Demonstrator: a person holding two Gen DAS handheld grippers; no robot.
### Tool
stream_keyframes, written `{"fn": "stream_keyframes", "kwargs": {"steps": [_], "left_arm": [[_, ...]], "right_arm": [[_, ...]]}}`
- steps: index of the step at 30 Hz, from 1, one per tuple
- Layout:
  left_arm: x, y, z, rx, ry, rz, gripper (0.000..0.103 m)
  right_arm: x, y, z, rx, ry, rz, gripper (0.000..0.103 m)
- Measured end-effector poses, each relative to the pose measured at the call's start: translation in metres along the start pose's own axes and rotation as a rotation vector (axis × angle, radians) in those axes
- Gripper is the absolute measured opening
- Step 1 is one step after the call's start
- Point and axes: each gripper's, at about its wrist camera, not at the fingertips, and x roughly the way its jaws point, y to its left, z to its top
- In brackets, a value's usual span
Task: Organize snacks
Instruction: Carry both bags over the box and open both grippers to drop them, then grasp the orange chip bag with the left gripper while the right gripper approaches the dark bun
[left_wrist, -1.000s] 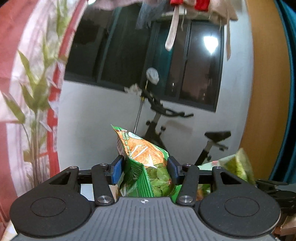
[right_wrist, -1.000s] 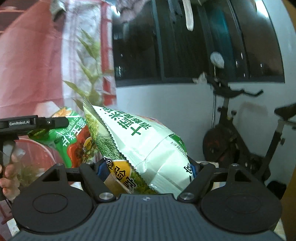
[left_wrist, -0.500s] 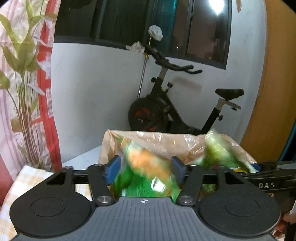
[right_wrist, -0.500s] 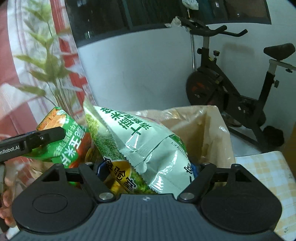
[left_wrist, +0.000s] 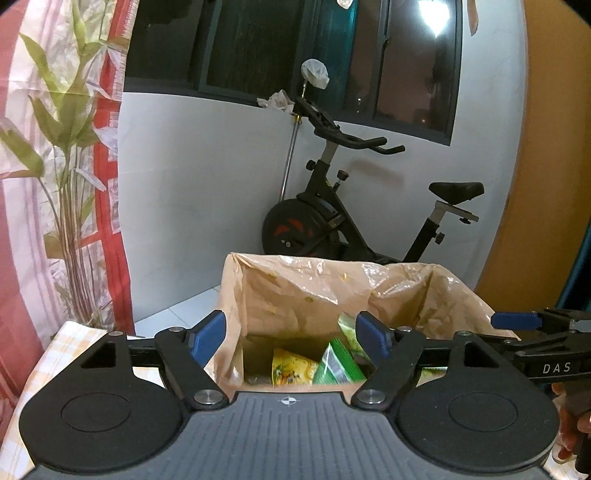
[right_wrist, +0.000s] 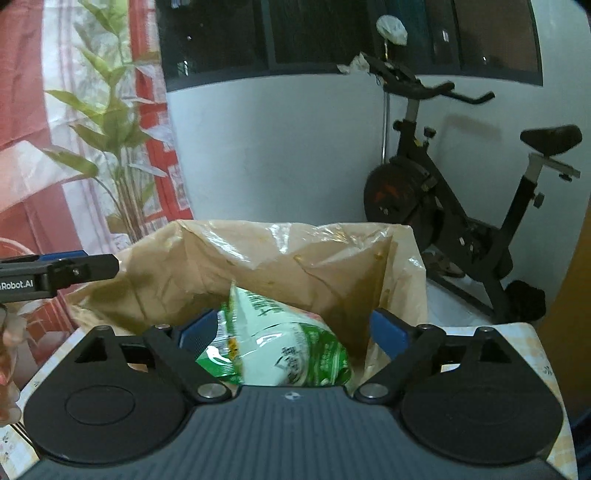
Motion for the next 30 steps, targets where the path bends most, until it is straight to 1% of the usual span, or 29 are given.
{"fn": "stream_keyframes", "kwargs": {"steps": [6, 11, 17, 21, 25, 27, 28, 29, 30], "left_arm": [[-0.034, 0.003, -0.015, 0.0, -0.012, 0.011, 0.079], [-0.059, 0.006, -0.032, -0.015, -0.021, 0.028, 0.079], [-0.077, 0.006, -0.057, -0.043, 0.0, 0.041, 0.079], [-0.079, 0.008, -0.076, -0.08, 0.037, 0.035, 0.079], [-0.072, 0.006, -0.094, -0.087, 0.087, 0.019, 0.079], [-0.066, 0.004, -0.102, -0.076, 0.107, 0.001, 0.081], [-0.061, 0.002, -0.106, -0.063, 0.12, -0.011, 0.082], [-0.056, 0.0, -0.11, -0.047, 0.137, -0.028, 0.086], [-0.05, -0.003, -0.115, -0.024, 0.154, -0.05, 0.086]], "right_arm": [[-0.029, 0.015, -0.014, -0.06, -0.066, 0.011, 0.092], [-0.049, 0.02, -0.028, -0.023, -0.088, 0.046, 0.092], [-0.067, 0.029, -0.047, -0.041, -0.124, 0.053, 0.092], [-0.073, 0.035, -0.062, -0.065, -0.129, 0.06, 0.092], [-0.076, 0.042, -0.078, -0.102, -0.128, 0.063, 0.092], [-0.078, 0.044, -0.087, -0.114, -0.126, 0.064, 0.092], [-0.079, 0.045, -0.091, -0.118, -0.123, 0.065, 0.092], [-0.079, 0.044, -0.095, -0.119, -0.117, 0.067, 0.092], [-0.078, 0.044, -0.099, -0.116, -0.107, 0.068, 0.092]]}}
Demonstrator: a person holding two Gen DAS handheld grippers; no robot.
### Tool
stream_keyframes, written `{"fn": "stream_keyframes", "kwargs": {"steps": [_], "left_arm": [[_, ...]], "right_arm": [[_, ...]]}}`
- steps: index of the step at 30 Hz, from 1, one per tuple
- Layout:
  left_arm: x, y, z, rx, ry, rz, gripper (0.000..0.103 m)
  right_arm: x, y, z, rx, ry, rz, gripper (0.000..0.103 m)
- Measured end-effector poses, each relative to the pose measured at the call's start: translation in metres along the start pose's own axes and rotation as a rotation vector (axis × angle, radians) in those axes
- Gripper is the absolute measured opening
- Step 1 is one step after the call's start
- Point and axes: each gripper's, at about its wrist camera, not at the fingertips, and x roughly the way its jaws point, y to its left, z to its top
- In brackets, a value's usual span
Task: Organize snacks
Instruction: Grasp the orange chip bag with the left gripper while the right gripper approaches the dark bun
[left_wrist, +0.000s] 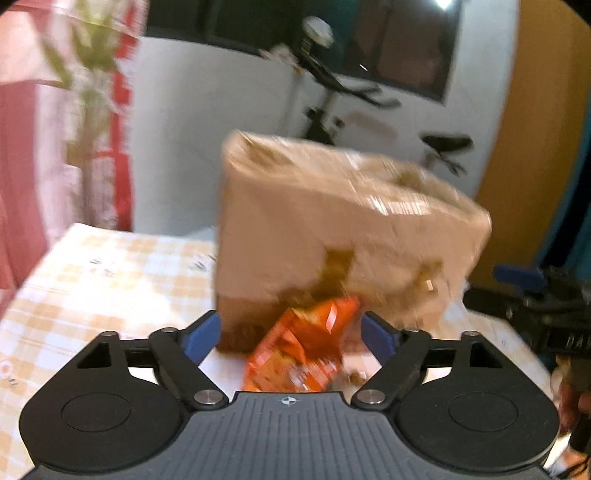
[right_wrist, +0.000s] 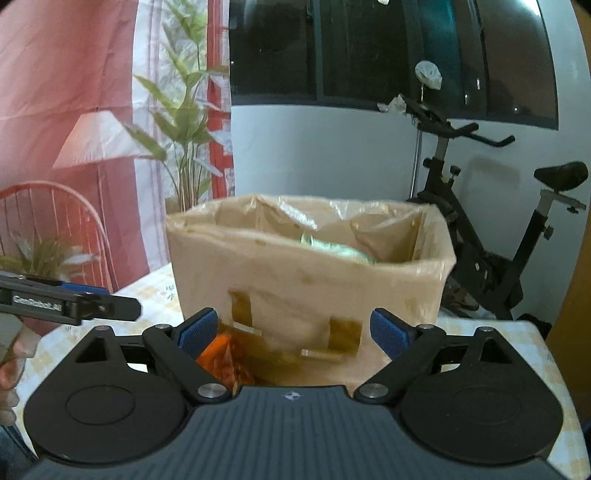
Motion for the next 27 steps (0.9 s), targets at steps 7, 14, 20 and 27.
{"fn": "stream_keyframes", "kwargs": {"steps": [7, 14, 20, 27], "left_arm": [[0.045, -0.003, -0.021, 0.122, 0.103, -0.014, 0.086], [0.075, -0.007, -0.03, 0.196, 0.146, 0.023, 0.086], [0.089, -0.004, -0.033, 0.177, 0.153, 0.041, 0.076], [0.069, 0.016, -0.036, 0.087, 0.11, 0.063, 0.063]], "right_arm": [[0.002, -0.013, -0.025, 0.06, 0.07, -0.019, 0.092], [0.004, -0.023, -0.053, 0.082, 0.148, -0.057, 0.091], [0.004, -0.028, -0.073, 0.091, 0.209, -0.059, 0.09], [0.012, -0.024, -0.094, 0.099, 0.272, -0.023, 0.077]]}}
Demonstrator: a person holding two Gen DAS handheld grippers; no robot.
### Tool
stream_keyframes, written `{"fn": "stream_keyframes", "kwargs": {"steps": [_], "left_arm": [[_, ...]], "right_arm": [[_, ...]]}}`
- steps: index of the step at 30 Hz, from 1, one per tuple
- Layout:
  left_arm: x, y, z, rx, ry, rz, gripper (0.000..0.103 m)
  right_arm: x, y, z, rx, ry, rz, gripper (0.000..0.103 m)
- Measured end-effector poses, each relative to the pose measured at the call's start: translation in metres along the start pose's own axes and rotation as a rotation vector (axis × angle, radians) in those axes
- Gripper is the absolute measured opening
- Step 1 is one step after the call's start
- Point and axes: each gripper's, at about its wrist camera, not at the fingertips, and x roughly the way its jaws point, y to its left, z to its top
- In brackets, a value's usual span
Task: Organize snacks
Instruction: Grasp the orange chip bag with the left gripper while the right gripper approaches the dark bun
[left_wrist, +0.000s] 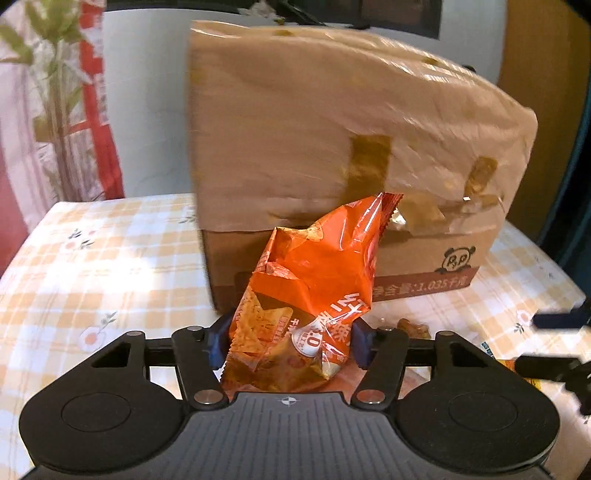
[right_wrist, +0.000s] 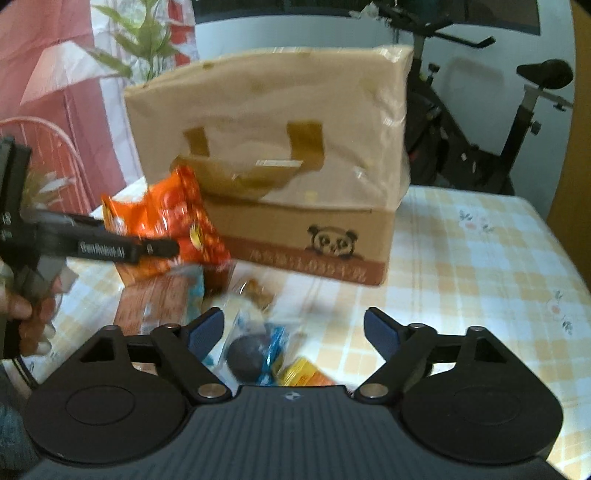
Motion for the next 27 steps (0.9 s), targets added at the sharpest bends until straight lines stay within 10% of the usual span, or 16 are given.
{"fn": "stream_keyframes", "kwargs": {"steps": [4, 18, 27], "left_arm": [[-0.021, 0.009, -0.002, -0.058, -0.035, 0.026, 0.062], [-0.081, 0.005, -0.023, -0.215, -0.139, 0.07, 0.063], [-0.081, 0.007, -0.033, -0.245, -0.125, 0.1, 0.063]], "right_arm": [[0.011, 0.006, -0.008, -0.027, 0.046, 0.048, 0.063], [0.061, 0.002, -0.009, 0.06, 0.153, 0.097, 0.062], [0.057, 0.02, -0.033, -0.103, 0.023, 0.043, 0.055]]}}
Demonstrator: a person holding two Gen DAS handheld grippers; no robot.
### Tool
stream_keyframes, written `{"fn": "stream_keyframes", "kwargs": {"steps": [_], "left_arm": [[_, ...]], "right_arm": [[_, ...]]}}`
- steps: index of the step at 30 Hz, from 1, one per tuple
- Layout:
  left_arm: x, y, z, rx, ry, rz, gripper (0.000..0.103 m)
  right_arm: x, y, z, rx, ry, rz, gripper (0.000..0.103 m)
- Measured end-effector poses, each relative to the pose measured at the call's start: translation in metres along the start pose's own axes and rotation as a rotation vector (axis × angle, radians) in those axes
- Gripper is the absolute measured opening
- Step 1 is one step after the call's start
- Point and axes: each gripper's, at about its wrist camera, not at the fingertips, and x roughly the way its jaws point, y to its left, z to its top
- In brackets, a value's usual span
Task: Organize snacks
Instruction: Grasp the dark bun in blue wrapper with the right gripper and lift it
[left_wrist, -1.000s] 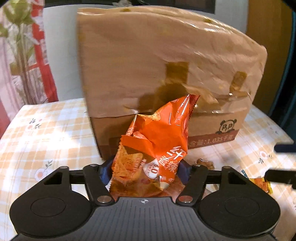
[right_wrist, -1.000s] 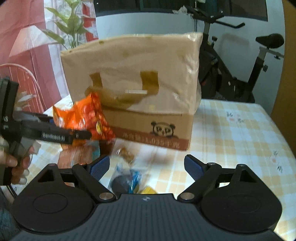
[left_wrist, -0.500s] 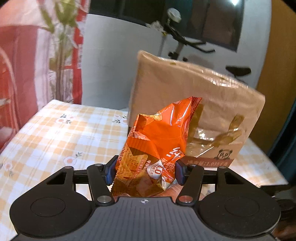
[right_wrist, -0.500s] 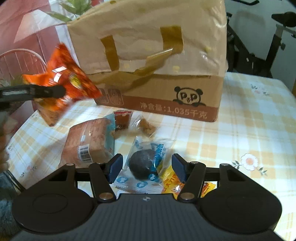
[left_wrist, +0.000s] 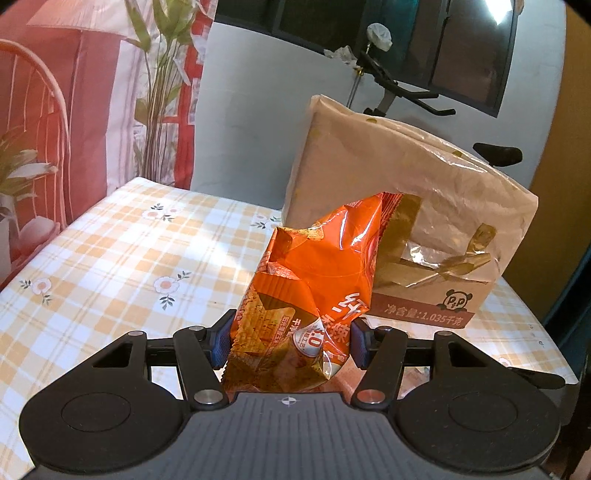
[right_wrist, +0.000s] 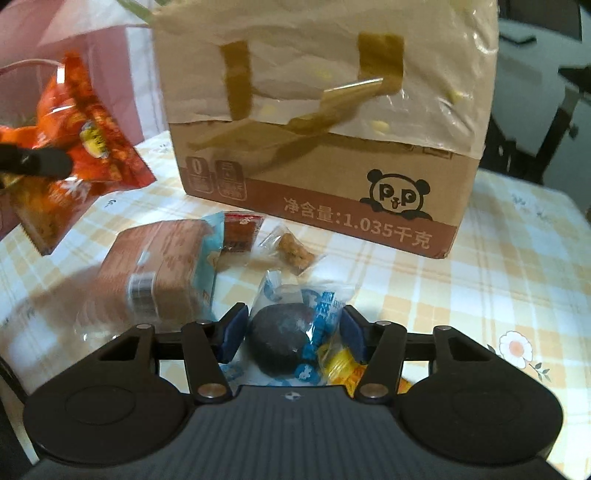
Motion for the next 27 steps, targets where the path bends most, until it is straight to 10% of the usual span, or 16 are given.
{"fn": "stream_keyframes", "kwargs": {"steps": [17, 27], "left_arm": [[-0.002, -0.004, -0.008, 0.028, 0.008, -0.011, 0.063], [-0.034, -0.02, 0.057, 0.129, -0.232, -0.053, 0.063]], "right_arm": [[-0.016, 0.001, -0.006, -0.004, -0.09, -0.029, 0.049], [-0.059, -0.012, 0.037, -0.018, -0.253, -0.04, 0.049]]}}
